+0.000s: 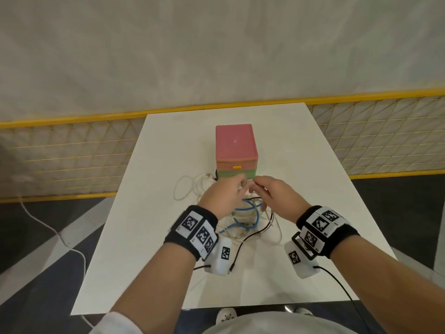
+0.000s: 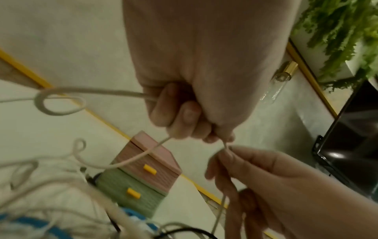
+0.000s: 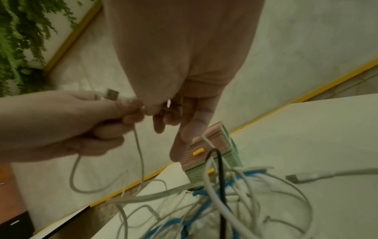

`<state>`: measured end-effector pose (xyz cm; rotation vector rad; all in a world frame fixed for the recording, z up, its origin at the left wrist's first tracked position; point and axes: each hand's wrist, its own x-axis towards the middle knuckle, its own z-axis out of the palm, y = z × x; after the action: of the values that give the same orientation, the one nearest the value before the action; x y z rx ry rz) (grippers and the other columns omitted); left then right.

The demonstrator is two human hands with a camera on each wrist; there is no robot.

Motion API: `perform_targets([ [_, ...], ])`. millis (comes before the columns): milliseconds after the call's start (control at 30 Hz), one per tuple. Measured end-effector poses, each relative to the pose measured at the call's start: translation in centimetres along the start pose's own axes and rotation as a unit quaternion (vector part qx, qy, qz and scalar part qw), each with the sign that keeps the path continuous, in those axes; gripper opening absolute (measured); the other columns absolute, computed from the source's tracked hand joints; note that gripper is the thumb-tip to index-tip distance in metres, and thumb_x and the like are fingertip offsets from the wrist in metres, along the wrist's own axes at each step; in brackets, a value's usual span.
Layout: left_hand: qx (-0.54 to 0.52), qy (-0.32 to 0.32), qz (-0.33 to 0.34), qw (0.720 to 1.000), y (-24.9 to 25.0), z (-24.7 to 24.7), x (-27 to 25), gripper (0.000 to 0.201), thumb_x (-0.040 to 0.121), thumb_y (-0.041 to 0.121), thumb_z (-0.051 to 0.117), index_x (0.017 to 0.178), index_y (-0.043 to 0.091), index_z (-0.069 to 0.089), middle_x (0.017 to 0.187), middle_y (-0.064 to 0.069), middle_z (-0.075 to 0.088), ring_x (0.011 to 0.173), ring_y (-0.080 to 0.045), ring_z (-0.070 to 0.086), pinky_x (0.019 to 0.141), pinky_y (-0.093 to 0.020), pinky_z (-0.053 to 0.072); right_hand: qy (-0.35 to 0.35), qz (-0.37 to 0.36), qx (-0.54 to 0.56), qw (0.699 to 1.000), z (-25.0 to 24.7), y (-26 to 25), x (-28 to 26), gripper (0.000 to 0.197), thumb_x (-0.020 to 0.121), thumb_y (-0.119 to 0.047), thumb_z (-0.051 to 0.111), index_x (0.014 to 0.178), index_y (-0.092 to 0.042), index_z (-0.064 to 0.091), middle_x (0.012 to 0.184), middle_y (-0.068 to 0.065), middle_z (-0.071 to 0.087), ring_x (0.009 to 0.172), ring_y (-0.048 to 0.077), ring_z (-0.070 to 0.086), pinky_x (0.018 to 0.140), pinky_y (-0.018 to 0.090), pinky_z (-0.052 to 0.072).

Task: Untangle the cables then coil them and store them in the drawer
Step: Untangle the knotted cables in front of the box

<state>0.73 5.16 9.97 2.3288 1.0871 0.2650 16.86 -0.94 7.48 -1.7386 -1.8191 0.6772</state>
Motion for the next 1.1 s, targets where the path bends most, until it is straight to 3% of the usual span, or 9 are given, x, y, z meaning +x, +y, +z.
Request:
perform_targets([
  [67,0.004,0.1,-0.007,0.995,-0.2,-1.2,0.2,0.028,0.101,0.039,0.043,0.093,0.014,0.052,0.057,0.005,0.047,0.047,-0.014,0.042,0.05,-0.031,0.034,-0.011,0.038,0.041,0.998,0.1,0.8,-0.1,0.024,0.101,-0.025,0.035,0.083,-0.019,0.051,0.084,0.001,0.055,0.06,0.017,0.068,0.052,0.03,0.051],
  [167,0.005,0.195,-0.055,0.979,-1.0,-3.5,0.4,0.024,0.102,0.036,0.042,0.104,0.016,0.054,0.061,0.001,0.051,0.055,-0.025,0.053,0.055,-0.035,0.044,-0.022,0.073,0.058,0.995,0.3,1.7,-0.4,0.026,0.1,-0.024,0.032,0.082,-0.014,0.048,0.079,0.004,0.052,0.063,0.02,0.07,0.048,0.034,0.052],
  [300,0.05,0.092,-0.007,0.994,0.2,-2.8,-0.3,0.039,0.102,0.039,0.038,0.141,0.032,0.036,0.07,0.003,0.057,0.063,-0.022,0.058,0.06,-0.036,0.047,-0.01,0.043,0.035,0.998,0.0,0.9,0.0,0.027,0.101,-0.028,0.032,0.083,-0.015,0.048,0.081,-0.002,0.052,0.063,0.018,0.069,0.049,0.029,0.05],
  [467,0.021,-0.044,-0.005,0.999,0.4,-1.0,0.1,0.037,0.1,0.043,0.042,0.094,0.01,0.058,0.061,0.006,0.046,0.056,-0.015,0.044,0.058,-0.031,0.031,-0.019,-0.002,0.013,1.0,-0.4,0.7,0.3,0.019,0.1,-0.027,0.039,0.097,-0.018,0.055,0.088,-0.011,0.053,0.063,0.015,0.066,0.06,0.024,0.048],
  [533,0.014,-0.05,-0.03,0.998,-0.1,-2.1,0.3,0.037,0.101,0.042,0.041,0.096,0.011,0.061,0.067,0.001,0.053,0.056,-0.012,0.045,0.058,-0.03,0.034,-0.039,0.017,0.014,0.999,-0.3,1.4,-0.1,0.019,0.098,-0.027,0.045,0.114,-0.023,0.054,0.107,-0.01,0.055,0.07,0.012,0.067,0.069,0.026,0.052],
  [667,-0.044,0.207,-0.131,0.969,-2.7,-6.2,1.2,0.031,0.102,0.028,0.041,0.132,0.019,0.044,0.103,-0.016,0.069,0.084,-0.031,0.064,0.074,-0.034,0.048,-0.035,0.012,0.0,0.999,-0.3,2.1,-0.9,0.036,0.096,-0.02,0.05,0.131,-0.028,0.046,0.124,-0.013,0.046,0.085,0.009,0.064,0.082,0.024,0.049],
  [767,-0.096,0.218,-0.144,0.96,-4.0,-7.5,1.3,0.06,0.099,0.028,0.047,0.15,0.021,0.015,0.121,-0.023,0.063,0.105,-0.035,0.062,0.092,-0.038,0.047,-0.089,-0.018,0.024,0.996,0.2,1.5,-0.9,0.019,0.092,-0.014,0.055,0.105,-0.024,0.062,0.101,-0.012,0.061,0.077,0.003,0.059,0.073,0.019,0.048],
  [900,-0.112,0.164,-0.12,0.973,-4.0,-5.7,0.8,0.029,0.101,0.034,0.04,0.119,0.014,0.052,0.095,-0.007,0.061,0.085,-0.022,0.056,0.075,-0.028,0.036,-0.246,-0.063,-0.002,0.967,3.1,-0.6,-1.0,0.012,0.086,-0.015,0.06,0.094,-0.019,0.068,0.093,-0.004,0.068,0.077,0.011,0.062,0.071,0.018,0.049],
  [1100,-0.155,0.136,-0.128,0.97,-4.4,-1.9,-1.5,0.022,0.1,0.03,0.045,0.092,0.011,0.054,0.073,0.0,0.054,0.066,-0.016,0.047,0.059,-0.026,0.035,-0.381,-0.124,-0.134,0.907,8.4,-1.3,-0.8,0.026,0.081,-0.009,0.062,0.106,-0.013,0.068,0.114,0.008,0.058,0.106,0.022,0.055,0.09,0.035,0.045],
])
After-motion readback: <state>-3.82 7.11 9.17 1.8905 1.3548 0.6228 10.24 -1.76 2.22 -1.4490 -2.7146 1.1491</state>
